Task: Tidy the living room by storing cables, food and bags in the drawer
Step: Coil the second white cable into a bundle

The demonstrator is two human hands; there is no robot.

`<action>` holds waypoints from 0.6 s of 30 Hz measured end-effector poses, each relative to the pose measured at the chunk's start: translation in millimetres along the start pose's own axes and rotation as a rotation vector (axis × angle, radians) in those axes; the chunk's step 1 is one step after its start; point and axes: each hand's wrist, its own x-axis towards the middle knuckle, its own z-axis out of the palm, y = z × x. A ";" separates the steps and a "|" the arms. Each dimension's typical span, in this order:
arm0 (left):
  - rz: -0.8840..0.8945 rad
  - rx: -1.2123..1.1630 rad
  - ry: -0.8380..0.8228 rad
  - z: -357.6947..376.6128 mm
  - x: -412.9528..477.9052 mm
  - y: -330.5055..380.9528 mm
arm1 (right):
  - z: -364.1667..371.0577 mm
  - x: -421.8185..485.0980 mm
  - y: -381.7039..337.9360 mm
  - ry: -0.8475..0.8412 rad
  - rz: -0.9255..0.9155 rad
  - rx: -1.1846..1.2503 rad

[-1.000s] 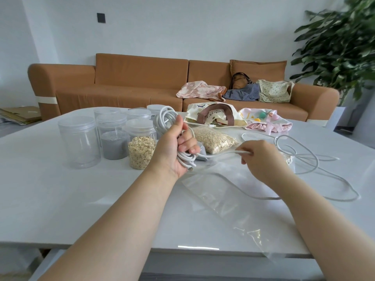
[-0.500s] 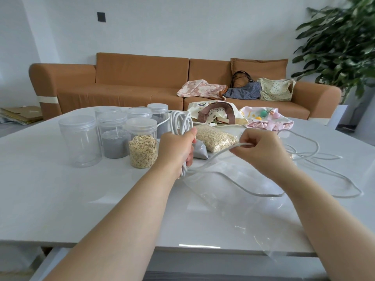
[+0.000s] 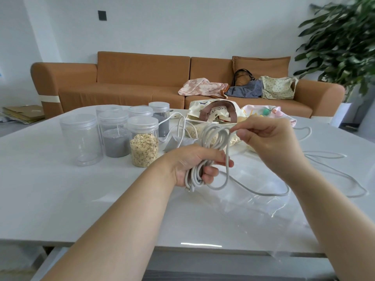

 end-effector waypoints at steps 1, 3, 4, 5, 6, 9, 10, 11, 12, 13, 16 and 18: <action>-0.002 0.006 -0.026 1.0 -0.9 0.1 | 0.2 0.2 0.0 0.007 0.010 -0.013; 0.007 0.006 -0.063 0.3 -2.0 0.2 | 0.5 0.3 -2.2 0.034 0.028 -0.024; 0.018 0.006 -0.083 -0.2 -2.9 0.4 | 0.2 0.2 -2.7 0.053 0.034 -0.026; 0.029 0.013 -0.110 -1.2 -3.4 0.3 | -0.2 0.2 -3.1 0.074 0.043 -0.028; 0.039 0.026 -0.143 -1.6 -3.5 0.1 | -0.3 0.3 -3.8 0.092 0.057 -0.026; 0.038 0.075 -0.196 -1.5 -0.7 -2.0 | 2.1 0.2 -6.3 0.102 0.090 -0.004; 0.033 0.096 -0.195 -0.5 0.9 -3.0 | 3.3 0.0 -6.8 0.094 0.085 -0.014; 0.032 0.114 -0.195 0.6 2.4 -4.2 | 4.9 -0.6 -7.7 0.088 0.075 -0.035; 0.033 0.126 -0.193 1.6 3.3 -5.1 | 6.5 -1.1 -8.5 0.085 0.062 -0.063; 0.037 0.140 -0.187 2.2 3.8 -5.8 | 8.2 -1.6 -9.4 0.082 0.045 -0.100; 0.075 0.226 -0.170 3.4 4.7 -7.7 | 12.5 -1.3 -10.6 0.057 -0.030 -0.229; 0.095 0.283 -0.168 4.1 5.1 -8.6 | 13.1 -0.7 -9.9 0.062 -0.018 -0.261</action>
